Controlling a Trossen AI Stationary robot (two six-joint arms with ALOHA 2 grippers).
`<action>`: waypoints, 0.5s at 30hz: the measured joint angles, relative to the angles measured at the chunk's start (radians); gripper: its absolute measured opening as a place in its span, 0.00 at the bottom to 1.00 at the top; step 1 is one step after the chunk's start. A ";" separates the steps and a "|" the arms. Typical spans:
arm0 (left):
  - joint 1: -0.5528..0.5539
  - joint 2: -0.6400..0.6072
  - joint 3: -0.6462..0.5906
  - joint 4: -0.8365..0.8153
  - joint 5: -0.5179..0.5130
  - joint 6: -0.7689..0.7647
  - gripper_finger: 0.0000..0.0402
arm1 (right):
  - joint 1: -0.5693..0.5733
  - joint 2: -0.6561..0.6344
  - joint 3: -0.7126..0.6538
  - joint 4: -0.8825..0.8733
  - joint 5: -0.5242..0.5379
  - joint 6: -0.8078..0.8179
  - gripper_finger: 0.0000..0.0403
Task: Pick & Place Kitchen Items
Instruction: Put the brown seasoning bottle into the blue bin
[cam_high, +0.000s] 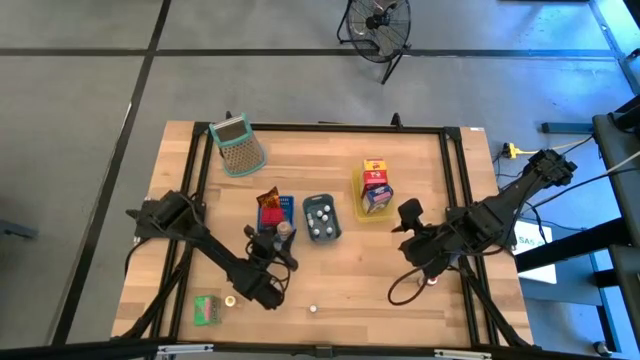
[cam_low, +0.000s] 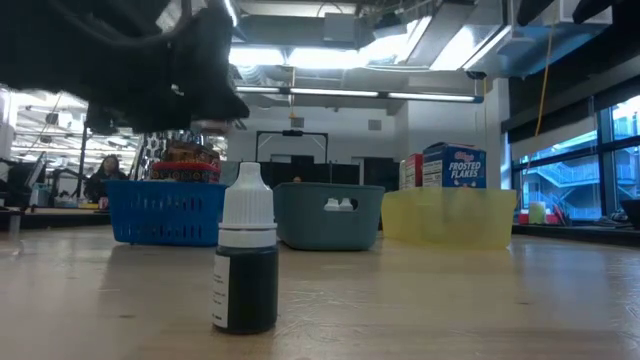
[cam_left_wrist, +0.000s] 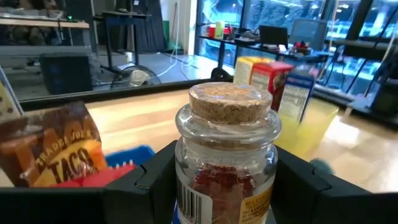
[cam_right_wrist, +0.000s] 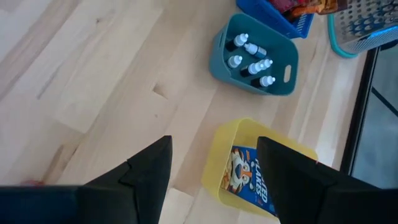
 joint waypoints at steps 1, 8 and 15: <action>0.000 0.011 0.000 0.010 0.005 0.010 0.47 | -0.001 0.000 0.000 0.008 0.000 -0.001 0.59; 0.031 0.052 0.000 0.015 0.031 0.018 0.47 | -0.004 0.000 0.000 0.051 0.000 -0.001 0.59; 0.032 0.055 0.000 -0.008 0.089 0.024 0.48 | -0.005 0.000 0.000 0.075 -0.023 0.000 0.59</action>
